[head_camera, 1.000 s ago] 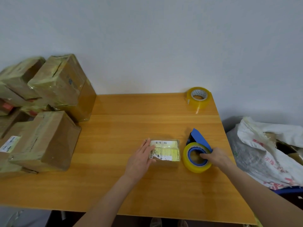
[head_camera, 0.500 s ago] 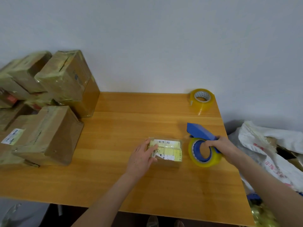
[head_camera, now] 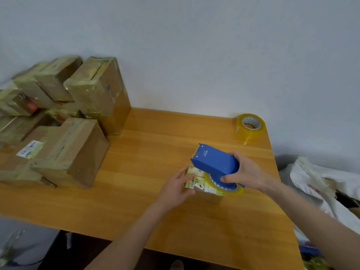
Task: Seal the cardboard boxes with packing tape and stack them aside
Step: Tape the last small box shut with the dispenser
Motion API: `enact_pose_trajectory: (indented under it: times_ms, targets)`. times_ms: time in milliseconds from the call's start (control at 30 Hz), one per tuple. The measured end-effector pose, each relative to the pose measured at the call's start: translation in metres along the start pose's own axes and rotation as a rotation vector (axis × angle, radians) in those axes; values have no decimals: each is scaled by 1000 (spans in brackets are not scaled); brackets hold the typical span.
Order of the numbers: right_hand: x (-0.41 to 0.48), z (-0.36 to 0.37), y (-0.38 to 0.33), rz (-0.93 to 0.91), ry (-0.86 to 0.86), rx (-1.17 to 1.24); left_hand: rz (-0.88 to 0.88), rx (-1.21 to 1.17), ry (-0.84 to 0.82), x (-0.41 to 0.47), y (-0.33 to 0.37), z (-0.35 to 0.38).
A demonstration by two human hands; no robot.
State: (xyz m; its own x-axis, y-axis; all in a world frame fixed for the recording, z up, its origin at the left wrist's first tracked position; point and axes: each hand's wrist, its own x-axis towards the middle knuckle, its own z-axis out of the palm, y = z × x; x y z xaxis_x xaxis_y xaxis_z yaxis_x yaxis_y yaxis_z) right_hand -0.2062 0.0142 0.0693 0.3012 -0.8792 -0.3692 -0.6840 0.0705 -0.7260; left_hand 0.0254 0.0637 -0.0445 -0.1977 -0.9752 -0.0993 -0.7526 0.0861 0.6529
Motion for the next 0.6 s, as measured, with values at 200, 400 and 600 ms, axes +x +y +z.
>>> enact_pose_trajectory:
  times_ms: [200,400,600]
  targets:
    - [5,1,3,-7,3,-29,-442,-715,286,11,20,-28]
    - [6,2,4,-9,12,-32,-630,-898,-10,26,38,-43]
    - [5,2,4,-16,1,-36,-706,-880,-121,35,45,-41]
